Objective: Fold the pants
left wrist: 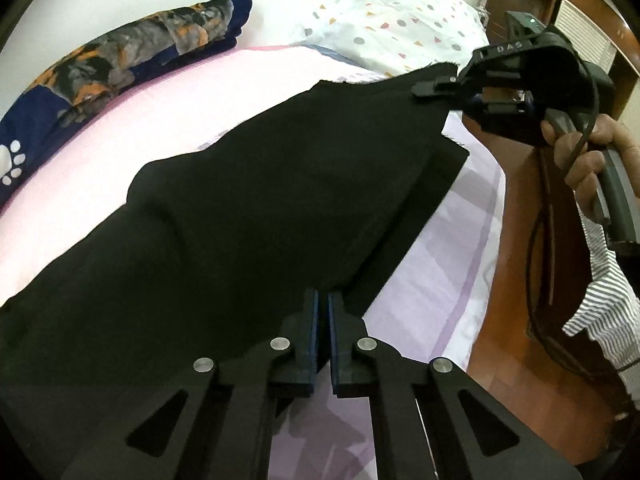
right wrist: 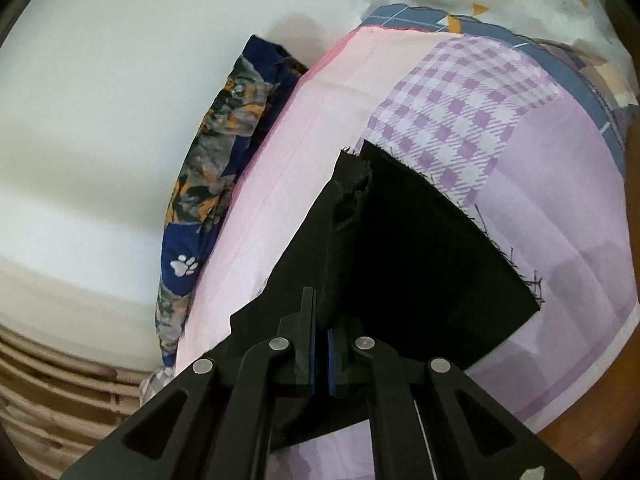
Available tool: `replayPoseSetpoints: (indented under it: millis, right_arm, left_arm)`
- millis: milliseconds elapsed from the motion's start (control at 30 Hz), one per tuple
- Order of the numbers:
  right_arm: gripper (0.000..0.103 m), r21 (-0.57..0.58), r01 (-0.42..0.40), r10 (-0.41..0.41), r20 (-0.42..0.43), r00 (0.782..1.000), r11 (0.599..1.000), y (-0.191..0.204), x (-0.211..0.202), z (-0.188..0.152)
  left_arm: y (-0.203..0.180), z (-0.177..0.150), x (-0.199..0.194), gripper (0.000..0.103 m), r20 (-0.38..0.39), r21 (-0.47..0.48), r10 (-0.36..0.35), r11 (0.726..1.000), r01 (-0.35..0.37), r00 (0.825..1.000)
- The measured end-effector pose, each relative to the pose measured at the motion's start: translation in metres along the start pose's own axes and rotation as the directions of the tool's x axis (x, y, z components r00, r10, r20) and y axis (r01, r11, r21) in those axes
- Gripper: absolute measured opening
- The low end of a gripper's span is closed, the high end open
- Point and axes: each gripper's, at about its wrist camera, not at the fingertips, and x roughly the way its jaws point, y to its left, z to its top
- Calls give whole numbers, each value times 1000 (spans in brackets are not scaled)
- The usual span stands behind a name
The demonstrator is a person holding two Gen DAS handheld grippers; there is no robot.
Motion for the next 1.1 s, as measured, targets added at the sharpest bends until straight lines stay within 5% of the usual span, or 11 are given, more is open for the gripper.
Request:
replayPoseSetpoints:
  millis: [167, 367, 500, 567, 600, 800, 933, 1100]
  right_arm:
    - [32, 36, -54, 58, -97, 994, 998, -23, 17, 18]
    - [32, 47, 12, -5, -152, 988, 999, -43, 29, 44]
    - [31, 42, -12, 20, -180, 983, 999, -49, 35, 52]
    - [17, 28, -6, 11, -188, 982, 1000, -49, 38, 54]
    - [7, 8, 10, -8, -184, 983, 1000, -47, 39, 55]
    - [3, -142, 137, -148, -67, 987, 980, -18, 15, 43]
    - [3, -226, 234, -229, 49, 972, 945, 1, -18, 24]
    - [3, -237, 340, -334, 67, 940, 910, -14, -14, 10]
  left_arm:
    - [0, 0, 1, 4, -1, -9, 1, 1000, -1, 1000]
    - [-5, -2, 5, 4, -13, 12, 18, 1000, -18, 1000]
    - [-6, -3, 9, 4, -25, 20, 22, 1000, -21, 999]
    - [-7, -4, 10, 4, -27, 27, 27, 999, -26, 999]
    - [-8, -4, 10, 4, -27, 28, 29, 999, -28, 999]
    - [-6, 1, 4, 4, -4, 24, 37, 999, -37, 999]
    - [-5, 2, -8, 4, 33, 34, 16, 999, -17, 999]
    - [-9, -5, 0, 4, 0, 59, -19, 998, 19, 1000]
